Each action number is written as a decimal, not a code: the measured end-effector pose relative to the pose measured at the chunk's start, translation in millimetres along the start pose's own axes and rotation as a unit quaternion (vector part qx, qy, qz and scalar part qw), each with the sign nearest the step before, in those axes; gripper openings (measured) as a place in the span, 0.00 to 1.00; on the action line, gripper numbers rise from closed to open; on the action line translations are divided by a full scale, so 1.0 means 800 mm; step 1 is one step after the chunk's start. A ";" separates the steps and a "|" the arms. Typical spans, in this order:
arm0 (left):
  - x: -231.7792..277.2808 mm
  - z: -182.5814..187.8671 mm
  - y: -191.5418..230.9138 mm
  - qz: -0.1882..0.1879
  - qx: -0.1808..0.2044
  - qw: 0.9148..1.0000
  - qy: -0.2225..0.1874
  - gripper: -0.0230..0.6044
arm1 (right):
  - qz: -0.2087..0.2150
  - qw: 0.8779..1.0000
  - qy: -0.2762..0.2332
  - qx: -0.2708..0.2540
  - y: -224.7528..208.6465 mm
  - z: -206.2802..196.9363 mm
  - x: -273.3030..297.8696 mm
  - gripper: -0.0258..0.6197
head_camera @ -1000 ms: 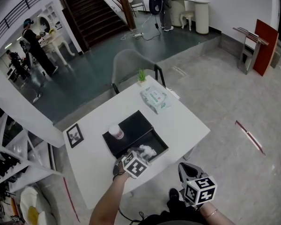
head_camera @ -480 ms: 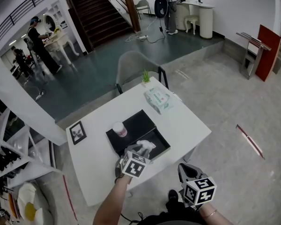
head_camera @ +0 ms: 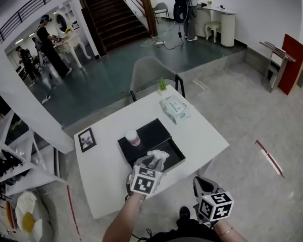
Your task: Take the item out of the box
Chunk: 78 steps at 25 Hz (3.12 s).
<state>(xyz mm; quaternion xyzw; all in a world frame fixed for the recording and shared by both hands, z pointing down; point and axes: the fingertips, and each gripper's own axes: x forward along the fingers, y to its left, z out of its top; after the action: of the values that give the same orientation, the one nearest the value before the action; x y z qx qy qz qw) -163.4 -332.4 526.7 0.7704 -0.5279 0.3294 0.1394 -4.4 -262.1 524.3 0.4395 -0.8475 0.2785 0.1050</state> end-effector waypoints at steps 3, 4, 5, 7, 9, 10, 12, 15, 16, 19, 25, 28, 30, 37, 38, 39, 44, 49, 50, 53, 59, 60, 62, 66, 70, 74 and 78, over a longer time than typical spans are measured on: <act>-0.012 0.008 -0.004 -0.001 -0.019 1.000 -0.015 0.19 | 0.003 1.000 -0.002 -0.002 0.003 0.003 0.000 0.04; -0.016 0.010 -0.005 0.000 -0.022 1.000 -0.020 0.19 | 0.004 1.000 -0.002 -0.002 0.003 0.004 0.000 0.04; -0.019 0.011 -0.007 0.001 -0.025 0.999 -0.024 0.19 | 0.005 1.000 -0.002 -0.003 0.003 0.005 0.001 0.04; -0.026 0.014 -0.011 0.002 -0.030 0.999 -0.033 0.19 | 0.006 1.000 -0.004 -0.004 0.003 0.006 0.001 0.04; -0.032 0.017 -0.012 0.005 -0.038 0.998 -0.047 0.19 | 0.008 1.000 -0.006 -0.004 0.004 0.008 0.002 0.04; -0.034 0.019 -0.013 0.007 -0.043 0.998 -0.055 0.19 | 0.009 1.000 -0.005 -0.003 0.004 0.009 0.002 0.04; -0.041 0.020 -0.014 0.007 -0.058 0.996 -0.062 0.19 | 0.011 1.000 -0.005 -0.002 0.003 0.010 0.004 0.04; -0.052 0.013 -0.015 0.009 -0.085 0.994 -0.071 0.19 | 0.012 1.000 -0.005 -0.005 0.002 0.012 0.003 0.04; -0.055 0.010 -0.015 0.011 -0.092 0.993 -0.074 0.19 | 0.012 1.000 -0.006 -0.007 0.002 0.013 0.002 0.04; -0.065 0.001 -0.012 0.019 -0.114 0.990 -0.081 0.19 | 0.013 1.000 -0.006 -0.010 0.002 0.014 0.002 0.04; -0.085 -0.021 -0.007 0.033 -0.158 0.983 -0.091 0.19 | 0.017 1.000 -0.005 -0.014 0.006 0.015 0.003 0.04; -0.093 -0.036 -0.007 0.036 -0.172 0.981 -0.085 0.19 | 0.019 1.000 -0.004 -0.016 0.008 0.014 0.002 0.04; -0.100 -0.046 -0.006 0.042 -0.176 0.980 -0.081 0.19 | 0.020 1.000 -0.004 -0.017 0.010 0.013 0.002 0.04; -0.123 -0.073 -0.004 0.052 -0.212 0.972 -0.089 0.19 | 0.028 0.999 -0.004 -0.025 0.025 0.016 0.004 0.04; -0.125 -0.077 -0.005 0.054 -0.217 0.971 -0.089 0.19 | 0.031 0.999 -0.004 -0.026 0.028 0.016 0.005 0.04; -0.127 -0.081 -0.005 0.056 -0.221 0.970 -0.089 0.19 | 0.034 0.999 -0.004 -0.027 0.030 0.015 0.006 0.04; -0.137 -0.097 -0.006 0.064 -0.235 0.966 -0.087 0.19 | 0.042 0.999 0.003 -0.031 0.040 0.011 0.009 0.04; -0.144 -0.109 -0.004 0.073 -0.250 0.962 -0.087 0.19 | 0.045 0.998 0.012 -0.035 0.044 0.005 0.012 0.04; -0.144 -0.111 -0.004 0.076 -0.250 0.961 -0.086 0.19 | 0.046 0.998 0.012 -0.036 0.045 0.005 0.012 0.04; -0.145 -0.117 -0.007 0.083 -0.253 0.960 -0.083 0.19 | 0.049 0.998 0.012 -0.038 0.046 0.005 0.014 0.04; -0.143 -0.121 -0.008 0.084 -0.261 0.958 -0.084 0.19 | 0.044 0.998 0.014 -0.045 0.044 0.006 0.019 0.04; -0.141 -0.120 -0.008 0.085 -0.262 0.958 -0.084 0.19 | 0.045 0.998 0.015 -0.047 0.043 0.006 0.020 0.04; -0.139 -0.119 -0.007 0.085 -0.265 0.957 -0.085 0.19 | 0.046 0.998 0.017 -0.050 0.042 0.007 0.021 0.04; -0.137 -0.116 -0.004 0.087 -0.270 0.955 -0.088 0.19 | 0.047 0.997 0.020 -0.056 0.041 0.008 0.023 0.04; -0.135 -0.113 0.001 0.089 -0.271 0.954 -0.089 0.19 | 0.049 0.997 0.020 -0.060 0.042 0.010 0.027 0.04; -0.133 -0.109 0.004 0.090 -0.271 0.954 -0.089 0.19 | 0.053 0.996 0.022 -0.062 0.043 0.012 0.031 0.04; -0.129 -0.106 0.007 0.091 -0.270 0.954 -0.089 0.19 | 0.055 0.996 0.024 -0.064 0.043 0.014 0.036 0.04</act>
<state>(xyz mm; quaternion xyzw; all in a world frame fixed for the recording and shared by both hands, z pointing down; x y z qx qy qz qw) -222.5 -213.0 521.5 0.6789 -0.6753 0.1158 0.2640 -48.7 -272.2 514.5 0.3779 -0.8837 0.2396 0.1375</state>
